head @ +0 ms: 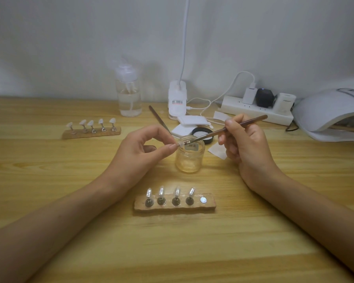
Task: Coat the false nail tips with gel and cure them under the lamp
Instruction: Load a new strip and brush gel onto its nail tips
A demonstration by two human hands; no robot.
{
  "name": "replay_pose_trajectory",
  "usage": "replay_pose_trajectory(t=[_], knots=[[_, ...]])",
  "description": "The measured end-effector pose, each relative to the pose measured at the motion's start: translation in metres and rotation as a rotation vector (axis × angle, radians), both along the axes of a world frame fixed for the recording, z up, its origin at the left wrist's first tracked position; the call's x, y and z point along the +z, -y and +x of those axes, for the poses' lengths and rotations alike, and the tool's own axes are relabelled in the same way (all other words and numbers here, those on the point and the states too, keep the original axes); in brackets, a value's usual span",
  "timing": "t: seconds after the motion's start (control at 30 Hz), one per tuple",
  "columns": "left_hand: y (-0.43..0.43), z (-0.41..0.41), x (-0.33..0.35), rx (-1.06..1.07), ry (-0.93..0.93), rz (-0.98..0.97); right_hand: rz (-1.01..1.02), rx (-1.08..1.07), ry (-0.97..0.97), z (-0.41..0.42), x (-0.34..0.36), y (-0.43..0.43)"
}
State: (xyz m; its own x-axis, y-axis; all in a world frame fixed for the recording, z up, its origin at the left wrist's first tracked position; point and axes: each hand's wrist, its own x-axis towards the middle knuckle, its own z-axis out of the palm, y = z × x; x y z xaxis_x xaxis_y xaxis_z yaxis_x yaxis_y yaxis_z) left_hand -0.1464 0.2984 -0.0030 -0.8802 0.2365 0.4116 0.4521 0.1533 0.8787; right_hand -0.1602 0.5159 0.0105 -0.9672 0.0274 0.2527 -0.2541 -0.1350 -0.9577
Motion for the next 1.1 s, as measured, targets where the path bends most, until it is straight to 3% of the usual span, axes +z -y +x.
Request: replay_pose_trajectory(t=[0.77, 0.93, 1.1], knots=[[-0.001, 0.0029, 0.0028, 0.059, 0.066, -0.006, -0.03, 0.062, -0.062, -0.0001, 0.0001, -0.0007], [-0.0018, 0.0026, 0.0024, 0.063, 0.067, -0.019, -0.015, -0.016, 0.019, -0.0014, -0.0007, -0.0004], [-0.0014, 0.0021, 0.0023, 0.07, 0.069, -0.035, -0.028, 0.059, -0.056, 0.0, 0.0006, -0.0003]])
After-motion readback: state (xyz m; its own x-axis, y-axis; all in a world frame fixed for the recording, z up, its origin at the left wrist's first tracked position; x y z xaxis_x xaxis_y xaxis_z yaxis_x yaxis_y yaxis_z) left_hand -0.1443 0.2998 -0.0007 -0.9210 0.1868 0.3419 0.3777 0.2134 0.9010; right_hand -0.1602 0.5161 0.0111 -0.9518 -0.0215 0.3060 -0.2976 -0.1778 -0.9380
